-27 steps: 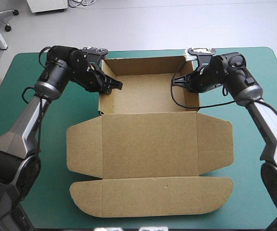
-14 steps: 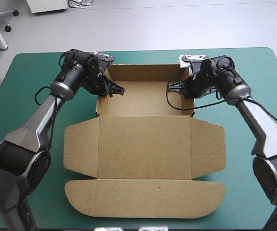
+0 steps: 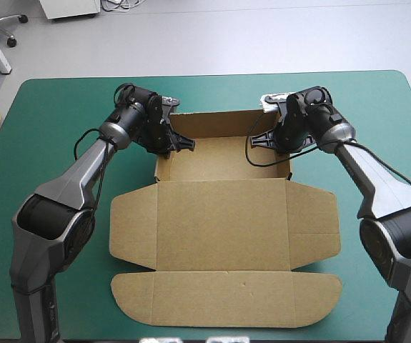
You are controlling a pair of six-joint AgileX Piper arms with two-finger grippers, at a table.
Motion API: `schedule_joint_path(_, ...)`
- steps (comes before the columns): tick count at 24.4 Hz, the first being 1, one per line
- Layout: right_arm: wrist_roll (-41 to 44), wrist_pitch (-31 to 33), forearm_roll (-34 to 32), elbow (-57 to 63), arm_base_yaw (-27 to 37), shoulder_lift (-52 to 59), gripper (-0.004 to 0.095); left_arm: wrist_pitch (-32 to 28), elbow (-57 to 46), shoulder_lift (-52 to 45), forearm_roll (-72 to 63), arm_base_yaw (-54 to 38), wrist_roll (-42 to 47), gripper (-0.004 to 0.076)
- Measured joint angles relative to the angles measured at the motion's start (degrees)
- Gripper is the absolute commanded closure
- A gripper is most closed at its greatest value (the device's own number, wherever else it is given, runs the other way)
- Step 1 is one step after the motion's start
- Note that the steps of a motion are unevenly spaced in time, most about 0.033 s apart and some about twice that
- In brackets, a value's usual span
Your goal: Fold the box
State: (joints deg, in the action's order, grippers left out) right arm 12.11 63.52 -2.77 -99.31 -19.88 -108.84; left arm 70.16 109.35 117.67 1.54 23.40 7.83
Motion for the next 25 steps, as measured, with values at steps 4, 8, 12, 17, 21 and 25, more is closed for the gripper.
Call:
schedule_joint_path(4, -0.3, -0.3, -2.3, 0.0, 0.0, -0.6, 0.0918, -0.9, 0.2, 2.2, -1.0, 0.2, 0.7, 0.0738)
schedule_joint_path(8, -0.3, -0.4, -2.8, 0.0, 0.0, -1.2, 0.0918, -0.8, 0.8, 2.8, -1.1, 0.2, 0.7, 0.0738)
schedule_joint_path(12, -0.3, -0.4, -3.1, 0.0, 0.0, -2.6, 0.0919, -0.7, 1.0, 2.9, -1.2, 0.2, 0.6, 0.0738)
schedule_joint_path(17, -0.4, -0.9, -3.2, -0.2, 0.0, -4.8, 0.0919, -0.7, 1.0, 3.0, -0.9, 0.3, 0.5, 0.0738)
schedule_joint_path(21, -0.4, -0.9, -3.2, -0.4, 0.0, -4.8, 0.092, -0.7, 1.0, 3.1, -0.8, 0.3, 0.5, 0.0738)
schedule_joint_path(25, -0.4, -0.9, -3.2, -0.4, 0.0, -4.8, 0.0918, -0.6, 1.2, 3.2, -0.8, 0.3, 0.5, 0.0738)
